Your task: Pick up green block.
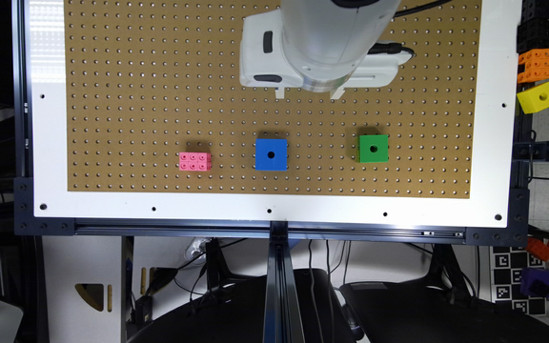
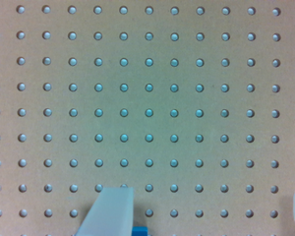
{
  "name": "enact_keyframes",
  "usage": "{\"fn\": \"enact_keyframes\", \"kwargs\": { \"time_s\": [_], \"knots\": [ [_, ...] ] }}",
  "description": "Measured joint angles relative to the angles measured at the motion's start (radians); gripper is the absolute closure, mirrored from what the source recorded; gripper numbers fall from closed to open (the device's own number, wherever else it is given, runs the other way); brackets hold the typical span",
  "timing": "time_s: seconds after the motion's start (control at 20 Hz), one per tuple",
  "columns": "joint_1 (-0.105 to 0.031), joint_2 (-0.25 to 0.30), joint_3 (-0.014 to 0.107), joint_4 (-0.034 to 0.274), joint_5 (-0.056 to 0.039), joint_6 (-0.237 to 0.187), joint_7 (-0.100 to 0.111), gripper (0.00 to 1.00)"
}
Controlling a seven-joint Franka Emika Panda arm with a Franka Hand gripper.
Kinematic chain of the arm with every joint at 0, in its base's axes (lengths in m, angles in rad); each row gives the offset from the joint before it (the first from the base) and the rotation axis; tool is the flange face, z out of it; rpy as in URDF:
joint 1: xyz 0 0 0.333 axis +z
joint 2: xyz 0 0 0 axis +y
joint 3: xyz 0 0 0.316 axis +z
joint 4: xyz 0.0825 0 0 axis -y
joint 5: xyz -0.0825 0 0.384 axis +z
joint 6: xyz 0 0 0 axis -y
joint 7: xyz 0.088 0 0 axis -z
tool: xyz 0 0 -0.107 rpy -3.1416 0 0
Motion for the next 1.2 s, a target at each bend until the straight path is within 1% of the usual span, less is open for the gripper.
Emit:
{"fn": "enact_keyframes", "kwargs": {
  "time_s": [0.15, 0.2, 0.25, 0.3, 0.35, 0.4, 0.45, 0.5, 0.55, 0.6, 0.75, 0.85, 0.9, 1.0, 1.15, 1.2],
  "knots": [
    [0.0, 0.0, 0.0, -0.001, 0.0009, 0.0, 0.0, 0.0],
    [0.001, 0.0, 0.002, 0.001, 0.0026, 0.0, 0.0, 0.0],
    [0.002, 0.0, 0.007, 0.003, 0.004, 0.0, 0.002, 0.0],
    [0.002, 0.002, 0.019, 0.008, 0.0042, 0.0, 0.013, 0.0],
    [0.002, 0.005, 0.034, 0.017, 0.0043, 0.001, 0.027, 0.0],
    [0.003, 0.014, 0.053, 0.032, 0.0042, 0.001, 0.047, 0.0],
    [0.003, 0.031, 0.074, 0.054, 0.0036, 0.001, 0.069, 0.0],
    [0.002, 0.047, 0.087, 0.072, 0.0026, 0.001, 0.081, 0.0],
    [0.002, 0.068, 0.097, 0.095, 0.0017, 0.001, 0.092, 0.0],
    [0.002, 0.091, 0.103, 0.119, 0.0016, 0.001, 0.096, 0.0],
    [0.002, 0.154, 0.114, 0.183, 0.0016, 0.0, 0.103, 0.0],
    [0.003, 0.183, 0.127, 0.214, 0.0012, 0.0, 0.115, 0.0],
    [0.003, 0.193, 0.134, 0.225, 0.0009, 0.0, 0.122, 0.0],
    [0.004, 0.205, 0.151, 0.24, 0.0006, 0.0, 0.138, 0.0],
    [0.006, 0.208, 0.173, 0.248, -0.001, 0.0, 0.162, 0.0],
    [0.006, 0.208, 0.177, 0.249, -0.0015, 0.0, 0.167, 0.0]
  ]
}}
